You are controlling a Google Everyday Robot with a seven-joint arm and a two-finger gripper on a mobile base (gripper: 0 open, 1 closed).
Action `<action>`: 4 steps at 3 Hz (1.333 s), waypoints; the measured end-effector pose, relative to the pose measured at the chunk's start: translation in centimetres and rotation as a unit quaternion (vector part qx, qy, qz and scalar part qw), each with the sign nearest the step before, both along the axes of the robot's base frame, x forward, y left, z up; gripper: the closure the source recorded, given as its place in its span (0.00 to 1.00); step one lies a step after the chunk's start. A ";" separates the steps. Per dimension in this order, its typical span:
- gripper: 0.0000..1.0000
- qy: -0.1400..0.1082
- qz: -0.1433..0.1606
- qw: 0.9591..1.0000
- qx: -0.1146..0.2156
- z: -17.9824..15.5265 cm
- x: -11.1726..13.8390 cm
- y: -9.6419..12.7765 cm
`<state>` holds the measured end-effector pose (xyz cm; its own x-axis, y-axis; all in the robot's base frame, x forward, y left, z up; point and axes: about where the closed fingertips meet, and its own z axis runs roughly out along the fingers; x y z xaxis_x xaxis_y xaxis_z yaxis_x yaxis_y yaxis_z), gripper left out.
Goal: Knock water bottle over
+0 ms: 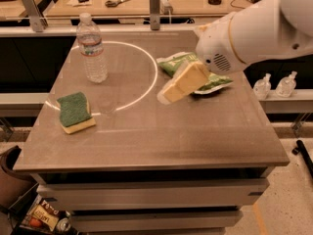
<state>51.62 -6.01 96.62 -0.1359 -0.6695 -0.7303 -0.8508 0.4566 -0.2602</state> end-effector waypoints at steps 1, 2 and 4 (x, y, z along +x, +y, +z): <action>0.00 -0.032 0.006 0.998 0.058 -0.4 3.2 3.7; 0.00 -0.052 -0.001 0.992 0.119 0.0 6.4 6.9; 0.00 -0.040 0.014 0.990 0.137 -1.0 7.6 10.2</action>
Offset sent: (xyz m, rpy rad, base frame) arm 0.0951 0.0984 0.0002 0.3672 -0.1174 -0.0101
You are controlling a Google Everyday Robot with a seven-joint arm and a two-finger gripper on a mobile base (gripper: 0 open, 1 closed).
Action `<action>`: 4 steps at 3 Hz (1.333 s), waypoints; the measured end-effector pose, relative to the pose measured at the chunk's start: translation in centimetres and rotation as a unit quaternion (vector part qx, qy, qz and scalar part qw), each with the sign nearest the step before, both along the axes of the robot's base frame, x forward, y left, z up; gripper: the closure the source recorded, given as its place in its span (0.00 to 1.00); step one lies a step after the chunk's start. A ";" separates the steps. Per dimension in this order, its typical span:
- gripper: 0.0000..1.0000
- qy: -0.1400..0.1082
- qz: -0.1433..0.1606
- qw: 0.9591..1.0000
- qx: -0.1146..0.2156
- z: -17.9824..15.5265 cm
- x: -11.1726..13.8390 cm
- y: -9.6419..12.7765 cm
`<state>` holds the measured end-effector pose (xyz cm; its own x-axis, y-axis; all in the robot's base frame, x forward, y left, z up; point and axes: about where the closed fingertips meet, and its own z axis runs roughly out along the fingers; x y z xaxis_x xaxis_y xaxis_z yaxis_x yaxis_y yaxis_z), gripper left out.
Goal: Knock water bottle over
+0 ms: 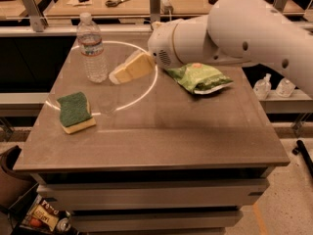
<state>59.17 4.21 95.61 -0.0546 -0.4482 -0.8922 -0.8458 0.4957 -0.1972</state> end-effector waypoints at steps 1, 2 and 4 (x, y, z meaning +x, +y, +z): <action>0.00 0.010 0.027 0.999 0.033 -1.7 1.3 4.9; 0.00 0.011 0.043 0.997 0.065 -2.7 2.2 8.8; 0.00 0.002 0.054 0.990 0.127 -3.6 4.9 12.4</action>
Offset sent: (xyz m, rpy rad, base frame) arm 0.0365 0.1287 -0.0386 0.2091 0.0239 0.1151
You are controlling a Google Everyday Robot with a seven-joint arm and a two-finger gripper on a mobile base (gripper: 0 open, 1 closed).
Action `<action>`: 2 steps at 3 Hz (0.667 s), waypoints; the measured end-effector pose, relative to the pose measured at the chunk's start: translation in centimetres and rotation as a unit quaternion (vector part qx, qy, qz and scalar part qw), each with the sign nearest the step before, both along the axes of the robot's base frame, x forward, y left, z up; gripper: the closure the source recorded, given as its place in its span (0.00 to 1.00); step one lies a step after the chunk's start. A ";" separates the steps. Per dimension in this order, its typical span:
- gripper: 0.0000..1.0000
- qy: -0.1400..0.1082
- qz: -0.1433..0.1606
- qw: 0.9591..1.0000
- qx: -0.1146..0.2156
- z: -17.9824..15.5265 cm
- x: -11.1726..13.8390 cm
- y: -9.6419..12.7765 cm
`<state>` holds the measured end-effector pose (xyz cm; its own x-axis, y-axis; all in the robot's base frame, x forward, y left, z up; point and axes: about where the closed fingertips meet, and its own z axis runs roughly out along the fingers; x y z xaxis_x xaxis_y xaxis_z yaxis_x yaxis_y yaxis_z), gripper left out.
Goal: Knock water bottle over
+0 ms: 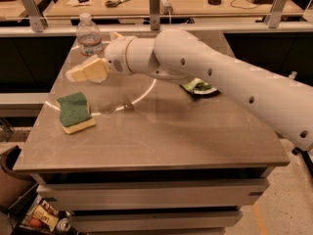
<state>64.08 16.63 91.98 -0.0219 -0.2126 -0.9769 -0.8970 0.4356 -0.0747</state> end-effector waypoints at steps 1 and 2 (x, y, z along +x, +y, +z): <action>0.00 -0.009 -0.004 1.000 0.014 -0.6 2.2 0.0; 0.00 -0.023 -0.008 0.999 0.024 -0.9 3.8 -0.6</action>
Offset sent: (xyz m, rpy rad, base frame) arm 0.0597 -0.0184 -0.0124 0.0703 -0.0841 -0.0351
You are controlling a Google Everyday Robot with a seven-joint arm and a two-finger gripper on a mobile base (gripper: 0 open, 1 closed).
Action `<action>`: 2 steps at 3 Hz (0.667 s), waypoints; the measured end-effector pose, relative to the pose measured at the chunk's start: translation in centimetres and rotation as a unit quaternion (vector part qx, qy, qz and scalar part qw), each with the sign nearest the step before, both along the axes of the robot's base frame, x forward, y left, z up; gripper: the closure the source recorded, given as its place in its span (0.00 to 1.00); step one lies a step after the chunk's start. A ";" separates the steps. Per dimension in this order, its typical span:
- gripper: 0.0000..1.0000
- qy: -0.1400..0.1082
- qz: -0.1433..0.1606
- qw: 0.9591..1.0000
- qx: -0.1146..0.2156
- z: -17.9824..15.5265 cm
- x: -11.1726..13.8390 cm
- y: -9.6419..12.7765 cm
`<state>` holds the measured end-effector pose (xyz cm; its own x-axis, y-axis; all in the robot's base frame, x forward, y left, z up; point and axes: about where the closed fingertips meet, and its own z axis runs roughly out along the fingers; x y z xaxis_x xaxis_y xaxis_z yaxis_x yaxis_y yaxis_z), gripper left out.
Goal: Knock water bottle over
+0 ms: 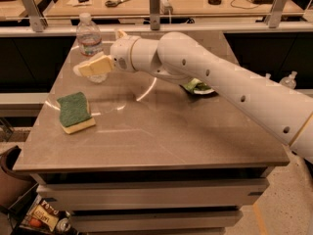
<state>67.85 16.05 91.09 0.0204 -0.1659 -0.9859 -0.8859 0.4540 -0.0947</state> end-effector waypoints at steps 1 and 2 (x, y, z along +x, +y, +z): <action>0.18 -0.015 -0.004 1.000 0.005 -0.1 0.8 -0.3; 0.41 -0.015 -0.002 1.000 0.005 -0.1 0.7 0.0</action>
Offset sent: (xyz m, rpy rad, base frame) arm 0.0073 -0.0027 -0.0007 0.0099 -0.0281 -0.0070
